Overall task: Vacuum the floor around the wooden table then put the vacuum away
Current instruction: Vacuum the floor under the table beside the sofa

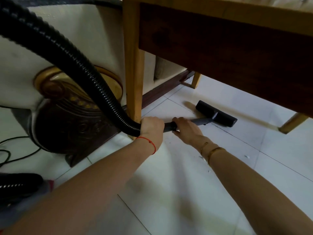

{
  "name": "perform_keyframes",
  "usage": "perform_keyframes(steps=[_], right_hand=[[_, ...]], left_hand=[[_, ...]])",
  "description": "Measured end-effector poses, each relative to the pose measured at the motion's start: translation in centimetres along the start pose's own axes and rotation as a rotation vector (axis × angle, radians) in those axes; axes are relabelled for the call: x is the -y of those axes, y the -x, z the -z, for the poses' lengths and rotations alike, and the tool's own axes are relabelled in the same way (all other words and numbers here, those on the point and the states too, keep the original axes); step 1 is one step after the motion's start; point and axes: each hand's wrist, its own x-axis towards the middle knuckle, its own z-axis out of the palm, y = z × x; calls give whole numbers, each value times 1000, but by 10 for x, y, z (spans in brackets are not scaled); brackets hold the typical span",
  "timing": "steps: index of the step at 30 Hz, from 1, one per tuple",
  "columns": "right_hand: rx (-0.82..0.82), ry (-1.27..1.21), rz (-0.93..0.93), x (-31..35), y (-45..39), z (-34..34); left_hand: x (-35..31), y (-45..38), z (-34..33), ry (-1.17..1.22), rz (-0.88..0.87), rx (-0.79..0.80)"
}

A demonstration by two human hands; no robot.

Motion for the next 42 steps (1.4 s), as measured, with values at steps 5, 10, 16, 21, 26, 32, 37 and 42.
perform_keyframes(steps=[5, 10, 16, 21, 26, 32, 37, 42], right_hand=[[-85, -17, 97, 22, 11, -9], [-145, -42, 230, 71, 25, -11], [-163, -7, 312, 131, 39, -1], [-205, -23, 310, 160, 47, 4], [-197, -20, 268, 149, 57, 11], [-175, -7, 143, 101, 73, 12], [-122, -7, -2, 44, 93, 8], [-122, 55, -115, -14, 117, 3]], left_hand=[[25, 25, -3, -39, -17, -49], [70, 63, -5, -65, 15, -57], [123, 109, 13, -100, -24, -43], [148, 133, 31, -161, -46, -23], [147, 140, 49, -267, -43, -13], [103, 123, 42, -279, -147, -74], [49, 96, 33, -222, -200, -87], [-8, 69, 29, -88, -248, -86]])
